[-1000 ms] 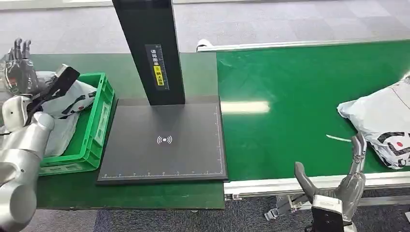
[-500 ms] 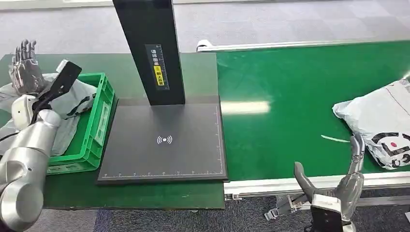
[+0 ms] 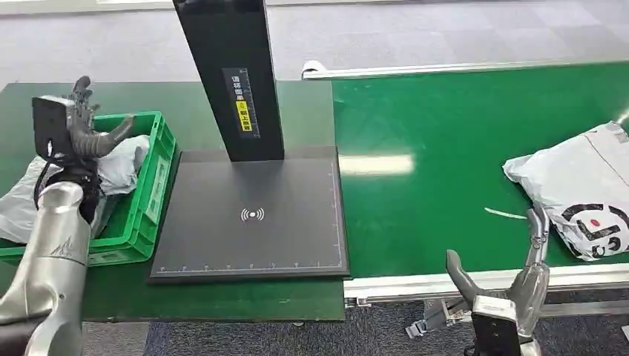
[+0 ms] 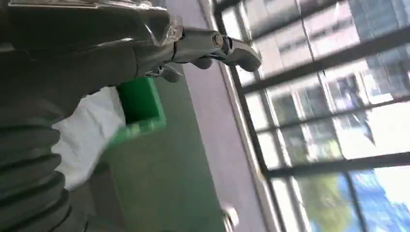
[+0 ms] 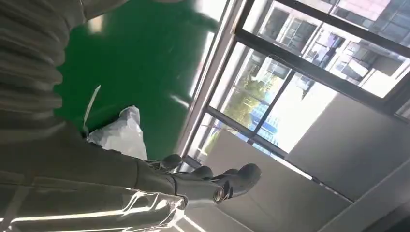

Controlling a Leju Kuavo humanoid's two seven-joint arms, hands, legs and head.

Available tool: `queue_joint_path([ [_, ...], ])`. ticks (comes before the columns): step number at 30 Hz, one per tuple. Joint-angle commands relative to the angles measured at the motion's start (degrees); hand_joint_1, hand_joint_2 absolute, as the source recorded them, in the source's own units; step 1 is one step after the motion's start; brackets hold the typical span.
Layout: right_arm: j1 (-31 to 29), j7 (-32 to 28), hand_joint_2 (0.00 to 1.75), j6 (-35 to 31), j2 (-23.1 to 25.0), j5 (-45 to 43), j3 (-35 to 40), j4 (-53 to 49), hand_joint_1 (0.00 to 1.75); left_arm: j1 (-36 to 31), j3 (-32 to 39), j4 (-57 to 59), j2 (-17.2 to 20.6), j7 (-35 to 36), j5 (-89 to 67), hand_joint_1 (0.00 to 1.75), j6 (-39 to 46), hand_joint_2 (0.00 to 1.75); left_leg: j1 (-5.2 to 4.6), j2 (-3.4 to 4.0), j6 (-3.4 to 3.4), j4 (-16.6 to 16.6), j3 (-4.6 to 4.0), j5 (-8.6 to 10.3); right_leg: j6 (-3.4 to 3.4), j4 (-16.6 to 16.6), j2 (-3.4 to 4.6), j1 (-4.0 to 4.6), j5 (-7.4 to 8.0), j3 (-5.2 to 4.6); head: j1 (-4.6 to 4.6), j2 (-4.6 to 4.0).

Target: Moved the parcel from conveyor to table for the left to box.

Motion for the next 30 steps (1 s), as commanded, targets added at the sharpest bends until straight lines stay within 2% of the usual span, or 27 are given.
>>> queue_joint_path([
  [1, -3.31, 1.68, 1.75, 2.46, -0.49, 0.73, -1.03, 4.21, 0.00, 13.86, -6.18, -13.81, -6.51, 2.87, 17.12, 0.00, -5.79, 1.75, -0.03, -0.04, 0.04, -0.16, 0.21, 0.02, 0.01, -0.16, -0.02, -0.02, 0.02, 0.22, 0.00, -0.02],
  [3, -4.04, 2.14, 1.75, 2.67, -0.47, 1.17, -0.86, 4.49, 0.00, 16.27, -8.05, -14.91, -7.35, 2.50, 18.34, 0.00, -5.38, 1.75, -0.04, -0.05, 0.05, -0.19, 0.25, 0.02, 0.01, -0.20, -0.04, -0.04, 0.03, 0.27, -0.02, 0.00],
  [11, -3.82, 2.16, 1.75, 2.61, -0.51, 1.33, -0.92, 4.42, 0.00, 15.75, -7.59, -14.81, -6.94, 3.72, 20.34, 0.00, -5.30, 1.75, -0.01, -0.08, 0.02, -0.11, 0.15, 0.00, -0.02, -0.13, -0.06, -0.01, 0.01, 0.18, 0.02, 0.00],
  [14, -4.90, 2.64, 1.75, 3.27, -0.06, 1.57, -0.96, 5.10, 0.00, 19.16, -8.45, -13.47, -9.36, 4.38, 22.34, 0.00, -4.96, 1.75, -0.02, -0.09, 0.03, -0.16, 0.21, 0.01, -0.01, -0.19, -0.05, -0.01, 0.02, 0.24, 0.00, -0.02],
  [19, -5.37, 3.52, 1.75, 4.84, 0.94, 2.51, -0.36, 6.23, 0.00, 23.98, -12.65, -8.10, -13.51, 0.91, 20.82, 0.00, -3.06, 1.75, -0.08, -0.04, 0.05, -0.23, 0.33, 0.00, 0.02, -0.22, -0.02, -0.07, 0.02, 0.34, 0.00, -0.02],
  [24, -5.57, 4.16, 1.75, 7.67, 2.63, 1.89, 2.08, 10.21, 0.00, 29.48, -17.46, -8.26, -17.72, -2.96, 15.06, 0.00, 2.91, 1.75, -0.10, -0.02, 0.04, -0.20, 0.31, -0.04, 0.01, -0.19, 0.01, -0.10, -0.01, 0.32, 0.00, -0.02],
  [29, -5.28, 4.43, 1.75, 10.60, 3.89, -0.72, 2.78, 12.82, 0.00, 30.98, -20.20, -8.50, -20.20, -6.06, 9.55, 0.00, 9.53, 1.75, -0.07, -0.18, 0.06, -0.42, 0.50, -0.02, -0.01, -0.52, -0.14, -0.06, 0.04, 0.61, 0.00, 0.00],
  [30, -5.58, 4.37, 1.75, 13.00, 3.97, -2.36, 3.21, 14.46, 0.00, 30.88, -20.89, -7.98, -20.78, -6.42, 8.23, 0.00, 11.58, 1.75, -0.08, -0.06, 0.02, -0.18, 0.26, -0.08, 0.02, -0.22, -0.05, -0.08, -0.02, 0.32, 0.02, -0.02],
])
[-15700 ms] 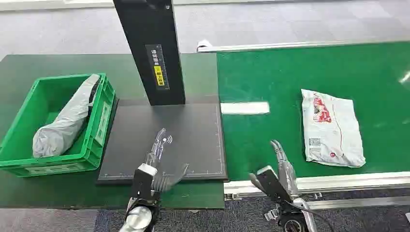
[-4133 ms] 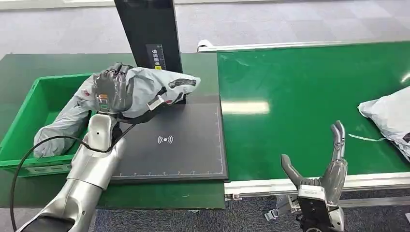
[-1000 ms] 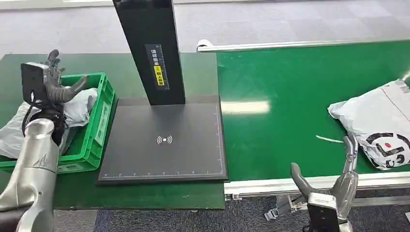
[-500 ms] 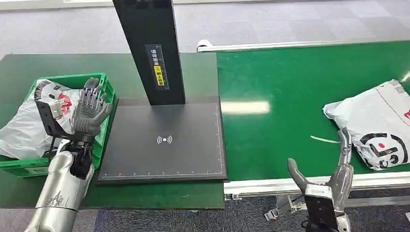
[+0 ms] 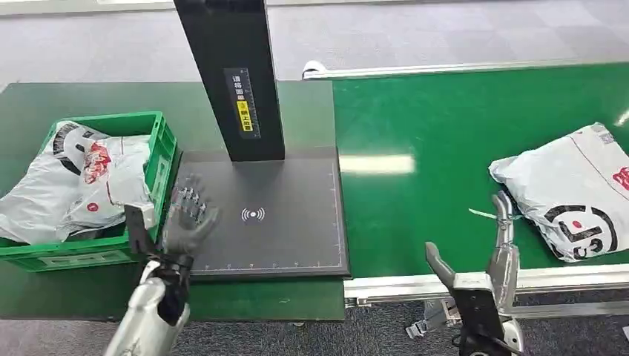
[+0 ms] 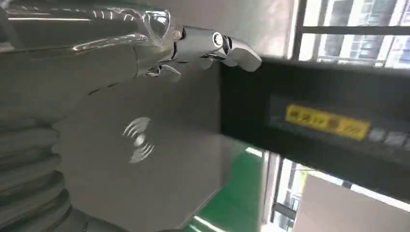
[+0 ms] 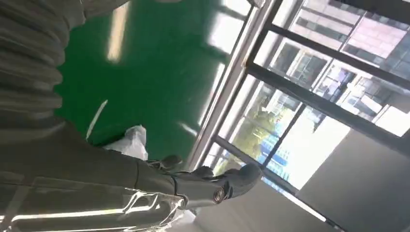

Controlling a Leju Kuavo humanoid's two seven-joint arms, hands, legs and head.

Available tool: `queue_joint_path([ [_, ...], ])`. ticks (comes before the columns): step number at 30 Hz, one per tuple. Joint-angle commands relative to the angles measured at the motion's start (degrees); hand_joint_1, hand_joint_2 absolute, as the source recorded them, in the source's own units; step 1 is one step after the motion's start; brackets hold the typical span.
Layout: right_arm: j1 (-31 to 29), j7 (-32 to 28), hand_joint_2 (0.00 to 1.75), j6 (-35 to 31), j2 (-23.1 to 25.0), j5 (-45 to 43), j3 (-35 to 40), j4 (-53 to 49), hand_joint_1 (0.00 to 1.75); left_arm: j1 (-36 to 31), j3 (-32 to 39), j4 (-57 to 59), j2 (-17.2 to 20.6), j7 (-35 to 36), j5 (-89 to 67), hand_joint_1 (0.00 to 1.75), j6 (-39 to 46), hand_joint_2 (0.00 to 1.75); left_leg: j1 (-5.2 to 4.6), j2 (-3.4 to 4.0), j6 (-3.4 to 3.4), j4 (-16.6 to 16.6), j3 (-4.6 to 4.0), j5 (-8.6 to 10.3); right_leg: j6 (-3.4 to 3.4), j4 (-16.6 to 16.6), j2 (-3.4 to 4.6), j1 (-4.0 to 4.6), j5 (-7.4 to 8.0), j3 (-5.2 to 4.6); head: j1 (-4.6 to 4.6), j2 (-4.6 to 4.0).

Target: Moved the parcel from conveyor to table for the left to box.

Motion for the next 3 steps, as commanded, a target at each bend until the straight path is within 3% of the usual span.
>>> queue_joint_path([
  [1, -2.07, 0.25, 1.75, 5.79, 2.73, -4.53, 2.72, 11.66, 0.00, 4.01, -7.76, 4.61, -6.10, -4.40, -8.01, 0.00, 10.42, 1.75, 0.00, 0.05, 0.02, -0.26, 0.40, 0.00, -0.03, -0.27, 0.10, 0.01, 0.03, 0.37, -0.07, -0.02],
  [3, -3.04, -0.56, 1.75, 7.34, 3.15, -6.22, 3.69, 13.83, 0.00, 3.86, -8.13, 4.09, -6.75, -6.01, -9.66, 0.00, 13.54, 1.75, 0.03, -0.06, 0.00, -0.13, 0.24, -0.01, -0.02, -0.18, -0.05, 0.04, 0.02, 0.26, 0.00, -0.02],
])
